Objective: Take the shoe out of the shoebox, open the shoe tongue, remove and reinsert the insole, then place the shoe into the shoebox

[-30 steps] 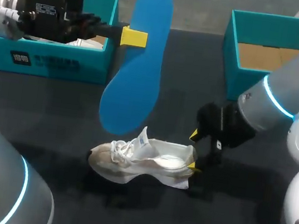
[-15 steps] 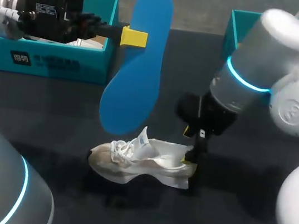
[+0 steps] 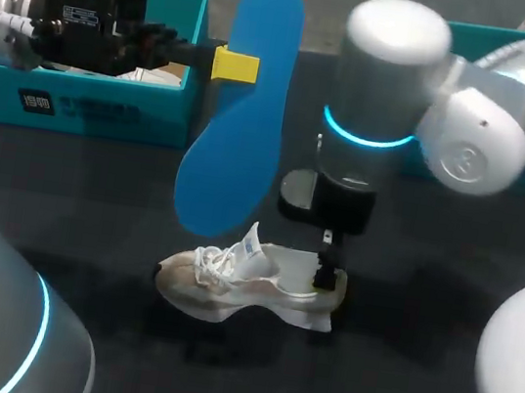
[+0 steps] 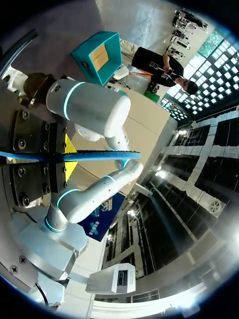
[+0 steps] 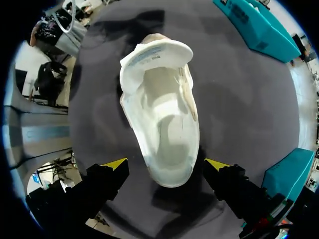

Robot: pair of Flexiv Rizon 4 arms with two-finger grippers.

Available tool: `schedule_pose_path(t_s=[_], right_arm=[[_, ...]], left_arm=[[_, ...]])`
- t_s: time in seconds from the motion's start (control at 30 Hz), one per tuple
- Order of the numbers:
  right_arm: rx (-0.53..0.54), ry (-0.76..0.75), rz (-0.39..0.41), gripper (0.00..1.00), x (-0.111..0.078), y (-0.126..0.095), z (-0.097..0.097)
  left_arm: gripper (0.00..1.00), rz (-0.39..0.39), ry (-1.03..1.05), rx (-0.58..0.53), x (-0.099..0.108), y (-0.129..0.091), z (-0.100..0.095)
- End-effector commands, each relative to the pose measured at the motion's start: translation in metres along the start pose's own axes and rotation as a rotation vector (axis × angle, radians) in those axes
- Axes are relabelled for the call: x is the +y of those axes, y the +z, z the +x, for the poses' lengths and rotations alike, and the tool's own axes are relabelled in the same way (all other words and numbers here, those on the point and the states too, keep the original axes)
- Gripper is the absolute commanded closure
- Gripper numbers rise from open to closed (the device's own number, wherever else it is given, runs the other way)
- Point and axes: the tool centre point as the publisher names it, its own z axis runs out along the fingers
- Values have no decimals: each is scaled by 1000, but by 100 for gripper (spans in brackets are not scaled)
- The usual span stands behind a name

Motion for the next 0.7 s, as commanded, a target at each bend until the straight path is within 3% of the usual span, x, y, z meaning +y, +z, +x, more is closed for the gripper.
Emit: schedule_pose_path(t_s=[0.03, 0.37, 0.7], right_arm=[[-9, 0, 130, 0, 4, -1, 3], [-18, -6, 105, 0, 4, -1, 4], [-32, -33, 102, 0, 11, -11, -8]], left_arm=[[100, -3, -1, -1, 0, 1, 0], [100, -3, -1, -1, 0, 1, 0], [100, -3, -1, -1, 0, 1, 0]])
